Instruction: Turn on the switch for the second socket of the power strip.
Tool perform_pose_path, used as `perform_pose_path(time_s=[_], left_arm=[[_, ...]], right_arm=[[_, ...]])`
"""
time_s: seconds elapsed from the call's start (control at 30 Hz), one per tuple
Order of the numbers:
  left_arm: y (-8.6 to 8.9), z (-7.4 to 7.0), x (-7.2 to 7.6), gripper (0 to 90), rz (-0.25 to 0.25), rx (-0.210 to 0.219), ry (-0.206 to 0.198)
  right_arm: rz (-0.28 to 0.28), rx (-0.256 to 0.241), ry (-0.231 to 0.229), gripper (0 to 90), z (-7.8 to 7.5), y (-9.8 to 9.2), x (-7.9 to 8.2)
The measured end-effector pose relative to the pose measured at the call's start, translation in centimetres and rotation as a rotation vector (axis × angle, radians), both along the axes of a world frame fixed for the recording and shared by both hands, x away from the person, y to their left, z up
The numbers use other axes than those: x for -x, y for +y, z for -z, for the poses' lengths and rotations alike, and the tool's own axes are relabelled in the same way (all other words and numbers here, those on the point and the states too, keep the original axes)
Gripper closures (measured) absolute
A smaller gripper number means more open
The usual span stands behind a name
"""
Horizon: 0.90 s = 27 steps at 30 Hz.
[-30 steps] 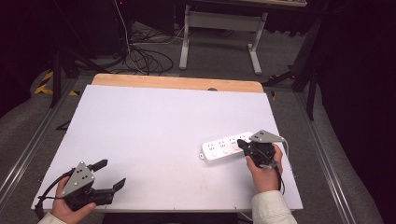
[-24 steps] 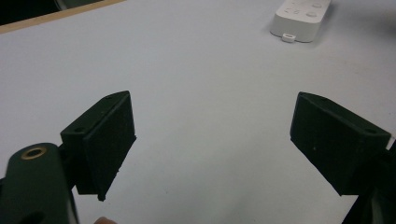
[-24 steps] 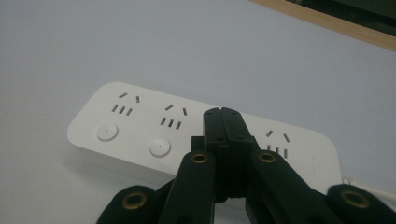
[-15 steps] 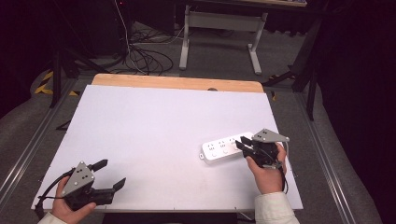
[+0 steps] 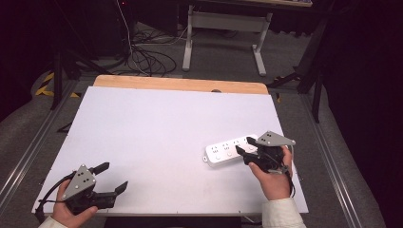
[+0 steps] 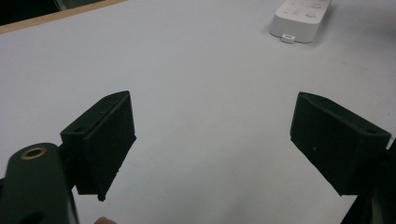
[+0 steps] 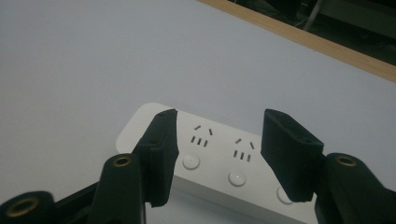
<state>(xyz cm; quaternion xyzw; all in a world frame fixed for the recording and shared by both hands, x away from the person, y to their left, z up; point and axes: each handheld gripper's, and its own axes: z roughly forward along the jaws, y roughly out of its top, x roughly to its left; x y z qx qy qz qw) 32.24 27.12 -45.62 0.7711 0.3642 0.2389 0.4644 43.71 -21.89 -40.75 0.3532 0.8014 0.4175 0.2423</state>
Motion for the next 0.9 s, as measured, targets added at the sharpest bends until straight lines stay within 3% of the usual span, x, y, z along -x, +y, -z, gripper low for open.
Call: perform_pose_path(time_s=[0.23,0.4,0.63,0.9], left_arm=[[0.1,0.0,0.0,14.6,0.001,-0.003,0.002],[0.1,-0.1,0.1,14.6,0.0,0.004,0.005],[0.0,-0.1,0.1,15.2,0.006,0.003,0.014],[0.0,-0.2,0.1,15.6,0.01,0.008,0.018]], right_arm=[[-0.061,0.003,-0.015,37.2,-0.5,0.6,0.9],[-0.114,-0.035,-0.021,32.3,-0.9,0.9,1.8],[-0.19,-0.087,0.024,24.7,-0.9,0.7,2.8],[-0.225,-0.111,0.048,21.9,0.1,0.5,3.3]])
